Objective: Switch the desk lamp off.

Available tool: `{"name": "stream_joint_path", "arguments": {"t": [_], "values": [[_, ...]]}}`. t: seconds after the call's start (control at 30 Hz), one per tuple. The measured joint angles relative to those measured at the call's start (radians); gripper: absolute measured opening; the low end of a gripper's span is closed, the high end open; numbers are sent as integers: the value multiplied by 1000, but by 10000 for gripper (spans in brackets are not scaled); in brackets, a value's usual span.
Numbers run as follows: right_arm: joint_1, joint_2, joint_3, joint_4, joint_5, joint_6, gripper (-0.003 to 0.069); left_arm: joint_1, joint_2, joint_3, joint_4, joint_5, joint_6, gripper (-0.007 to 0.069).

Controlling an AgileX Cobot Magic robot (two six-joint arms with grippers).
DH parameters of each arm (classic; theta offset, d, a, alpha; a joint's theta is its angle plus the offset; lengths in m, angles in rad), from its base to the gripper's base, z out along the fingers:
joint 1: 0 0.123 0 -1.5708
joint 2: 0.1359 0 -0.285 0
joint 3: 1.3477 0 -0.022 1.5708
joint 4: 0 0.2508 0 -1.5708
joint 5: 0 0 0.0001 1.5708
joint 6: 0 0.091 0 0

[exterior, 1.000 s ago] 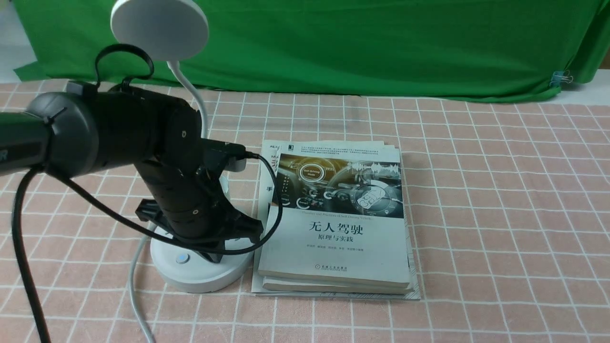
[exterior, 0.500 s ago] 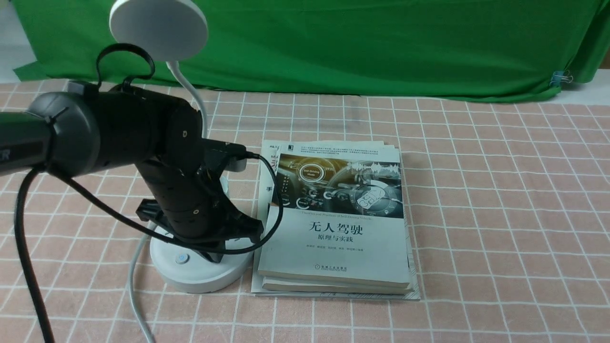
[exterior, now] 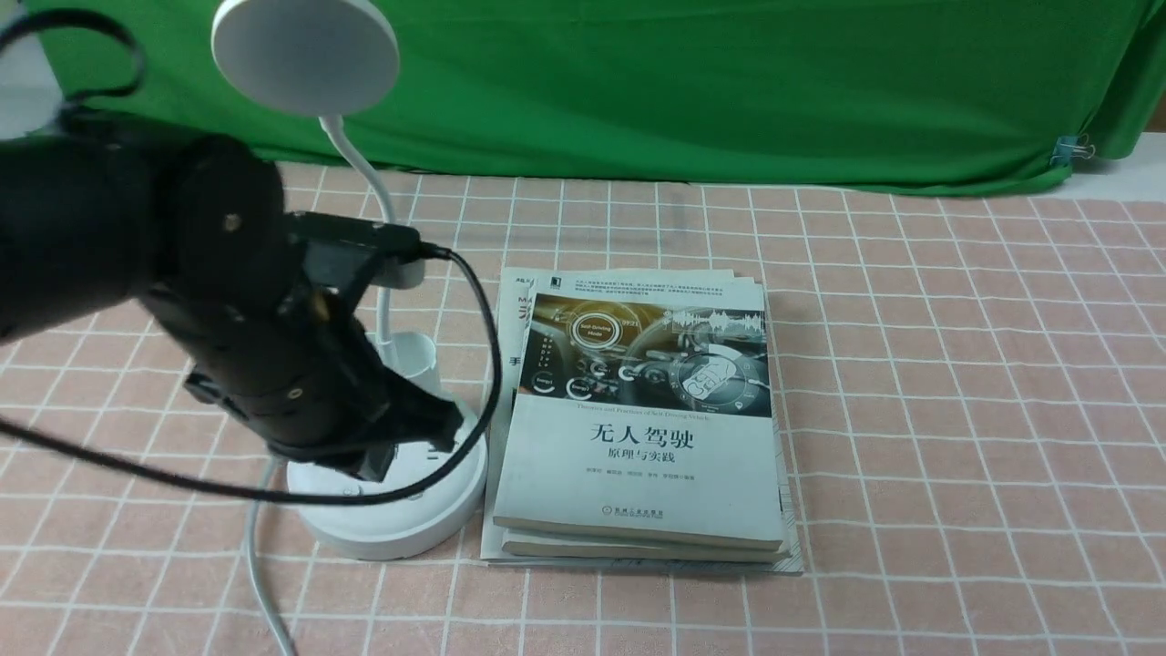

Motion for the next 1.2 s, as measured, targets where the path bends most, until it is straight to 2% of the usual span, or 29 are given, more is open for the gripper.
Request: {"name": "stream_joint_path", "arguments": {"t": [0.1,0.17,0.37,0.5,1.0,1.2], "values": [[0,0,0,0,0,0,240,0,-171,126,-20,-78,-2,4],[0,0,0,0,0,0,240,0,-345,277,-54,-207,-3,4],[0,0,0,0,0,0,240,0,-617,528,-69,-435,-3,4],[0,0,0,0,0,0,240,0,-727,627,-65,-469,2,4],[0,0,0,0,0,0,240,0,-774,679,-18,-485,23,4],[0,0,0,0,0,0,240,0,-838,714,-17,-624,88,4]]}}
